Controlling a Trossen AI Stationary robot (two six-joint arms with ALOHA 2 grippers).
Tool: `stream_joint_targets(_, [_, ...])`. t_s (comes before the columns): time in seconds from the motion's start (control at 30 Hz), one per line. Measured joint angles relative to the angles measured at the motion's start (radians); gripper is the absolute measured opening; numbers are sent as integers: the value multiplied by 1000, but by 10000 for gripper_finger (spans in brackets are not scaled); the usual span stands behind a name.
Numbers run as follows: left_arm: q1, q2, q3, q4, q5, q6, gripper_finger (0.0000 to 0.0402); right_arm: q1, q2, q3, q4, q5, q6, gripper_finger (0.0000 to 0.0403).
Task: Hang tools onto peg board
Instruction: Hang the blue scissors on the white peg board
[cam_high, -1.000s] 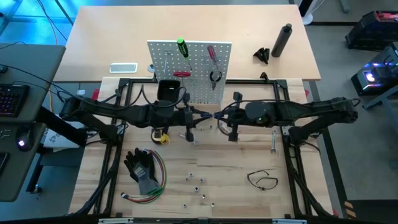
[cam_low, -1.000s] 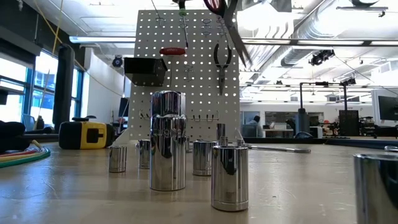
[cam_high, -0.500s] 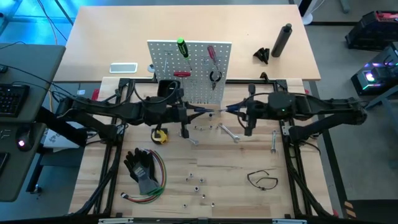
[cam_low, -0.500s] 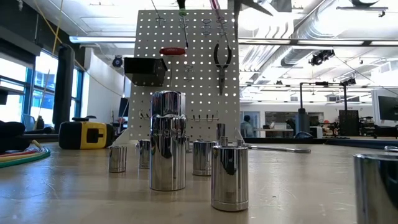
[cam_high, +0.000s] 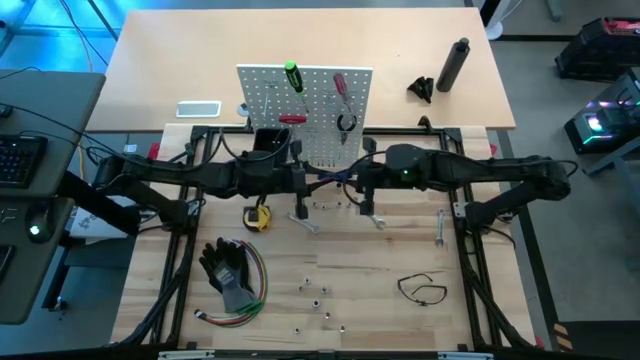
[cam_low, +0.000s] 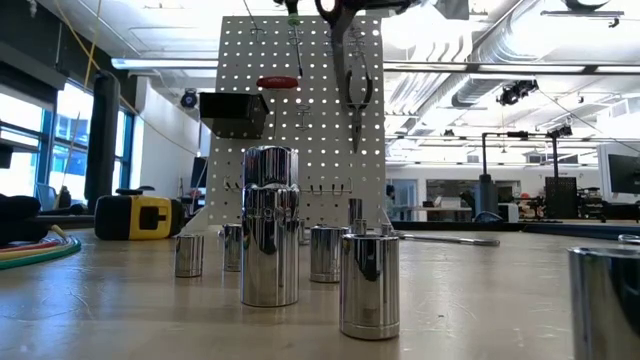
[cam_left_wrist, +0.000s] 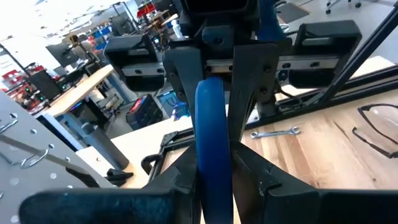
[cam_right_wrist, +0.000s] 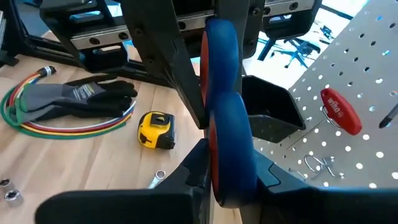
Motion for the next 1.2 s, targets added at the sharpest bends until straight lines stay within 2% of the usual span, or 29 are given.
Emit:
stream_joint_targets(0.33, [9, 2, 0, 39, 26, -2, 68, -5, 22, 0, 60, -17, 3, 39])
stream_joint_targets(0.63, [1, 6, 0, 95, 34, -50, 182, -6, 24, 2, 53, -12, 0, 33])
stream_joint_targets(0.77, [0, 6, 0, 133, 64, -56, 214, -6, 24, 2, 47, -11, -1, 33])
stream_joint_targets(1.03, [-27, -17, 2, 228, 81, -23, 230, -7, 21, 1, 7, 15, 0, 33])
stream_joint_targets(1.2, [-53, -56, 2, 203, -8, 28, 230, -6, 10, 1, -32, 50, -3, 33])
